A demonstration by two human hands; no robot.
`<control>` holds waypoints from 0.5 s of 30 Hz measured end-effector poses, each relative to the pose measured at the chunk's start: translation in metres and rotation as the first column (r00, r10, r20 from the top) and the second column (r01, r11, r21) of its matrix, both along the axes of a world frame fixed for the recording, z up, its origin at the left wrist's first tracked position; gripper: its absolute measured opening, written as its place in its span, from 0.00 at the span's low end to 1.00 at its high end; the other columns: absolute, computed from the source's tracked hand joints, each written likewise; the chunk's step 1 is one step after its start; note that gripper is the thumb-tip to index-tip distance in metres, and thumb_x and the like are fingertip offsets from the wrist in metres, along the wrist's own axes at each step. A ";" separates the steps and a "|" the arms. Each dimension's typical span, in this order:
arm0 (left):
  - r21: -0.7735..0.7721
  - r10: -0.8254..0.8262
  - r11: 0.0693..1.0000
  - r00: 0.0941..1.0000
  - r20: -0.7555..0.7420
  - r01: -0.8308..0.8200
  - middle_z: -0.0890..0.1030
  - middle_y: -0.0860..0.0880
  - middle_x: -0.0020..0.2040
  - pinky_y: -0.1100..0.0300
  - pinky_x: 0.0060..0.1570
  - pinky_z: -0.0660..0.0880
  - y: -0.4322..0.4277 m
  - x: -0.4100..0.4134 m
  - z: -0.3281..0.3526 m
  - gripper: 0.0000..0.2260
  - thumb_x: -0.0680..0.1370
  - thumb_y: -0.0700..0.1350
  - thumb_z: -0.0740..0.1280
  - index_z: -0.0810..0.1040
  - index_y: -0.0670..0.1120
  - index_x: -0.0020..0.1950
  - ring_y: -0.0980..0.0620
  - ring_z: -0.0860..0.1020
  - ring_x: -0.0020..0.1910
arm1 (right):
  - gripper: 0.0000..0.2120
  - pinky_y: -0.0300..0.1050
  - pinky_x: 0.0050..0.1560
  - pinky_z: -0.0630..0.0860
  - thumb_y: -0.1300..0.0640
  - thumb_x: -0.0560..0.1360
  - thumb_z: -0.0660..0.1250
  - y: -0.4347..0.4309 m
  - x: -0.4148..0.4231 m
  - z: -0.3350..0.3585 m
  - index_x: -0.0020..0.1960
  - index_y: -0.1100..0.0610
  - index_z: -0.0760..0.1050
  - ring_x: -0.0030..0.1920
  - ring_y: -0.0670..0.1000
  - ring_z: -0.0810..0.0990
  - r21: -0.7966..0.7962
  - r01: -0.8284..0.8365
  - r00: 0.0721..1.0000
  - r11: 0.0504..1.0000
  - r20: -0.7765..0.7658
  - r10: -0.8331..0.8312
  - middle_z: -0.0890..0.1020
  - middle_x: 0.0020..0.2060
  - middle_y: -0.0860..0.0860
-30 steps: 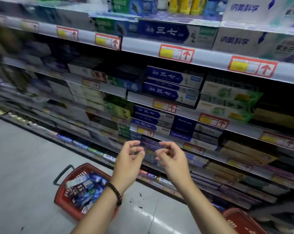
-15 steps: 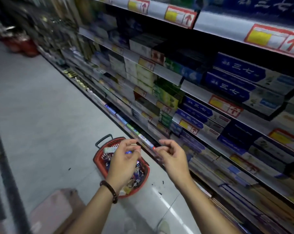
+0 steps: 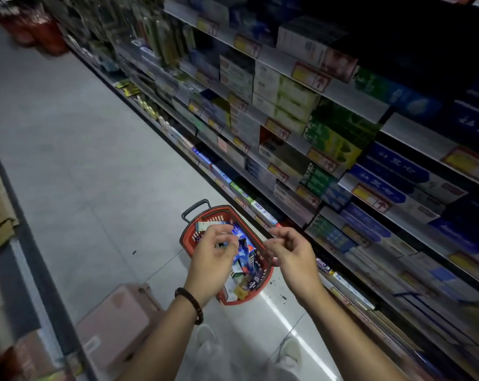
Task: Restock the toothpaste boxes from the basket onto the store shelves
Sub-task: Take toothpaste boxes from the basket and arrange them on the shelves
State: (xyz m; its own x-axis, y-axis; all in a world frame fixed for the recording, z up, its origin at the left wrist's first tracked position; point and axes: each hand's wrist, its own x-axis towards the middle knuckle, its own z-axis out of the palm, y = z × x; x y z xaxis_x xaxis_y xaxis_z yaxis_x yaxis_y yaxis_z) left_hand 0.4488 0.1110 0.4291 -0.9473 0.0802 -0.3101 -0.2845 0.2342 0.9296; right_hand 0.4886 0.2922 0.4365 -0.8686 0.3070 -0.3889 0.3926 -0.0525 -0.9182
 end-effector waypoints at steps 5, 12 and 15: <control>-0.013 -0.040 0.999 0.998 0.049 0.041 0.85 0.53 0.54 0.64 0.46 0.79 -0.040 -0.027 -0.031 0.11 0.82 0.41 0.70 0.79 0.54 0.61 0.56 0.85 0.50 | 0.09 0.45 0.41 0.80 0.64 0.80 0.71 -0.041 -0.017 -0.029 0.58 0.56 0.81 0.39 0.50 0.83 -0.023 0.043 0.995 0.999 0.090 -0.041 0.85 0.45 0.63; -0.035 -0.079 0.996 0.986 0.144 0.085 0.85 0.52 0.53 0.54 0.55 0.81 -0.041 -0.048 -0.081 0.11 0.81 0.41 0.69 0.78 0.54 0.61 0.52 0.85 0.50 | 0.09 0.44 0.38 0.79 0.67 0.79 0.71 -0.052 -0.035 -0.073 0.58 0.59 0.80 0.37 0.50 0.84 -0.068 0.107 0.978 0.992 0.188 -0.093 0.85 0.39 0.57; -0.043 -0.070 0.996 0.985 0.158 0.078 0.84 0.53 0.54 0.56 0.51 0.82 -0.035 -0.056 -0.099 0.11 0.82 0.41 0.69 0.78 0.55 0.61 0.53 0.85 0.50 | 0.09 0.42 0.37 0.79 0.68 0.79 0.70 -0.044 -0.045 -0.092 0.58 0.60 0.80 0.37 0.51 0.84 -0.081 0.109 0.973 0.991 0.212 -0.090 0.85 0.39 0.57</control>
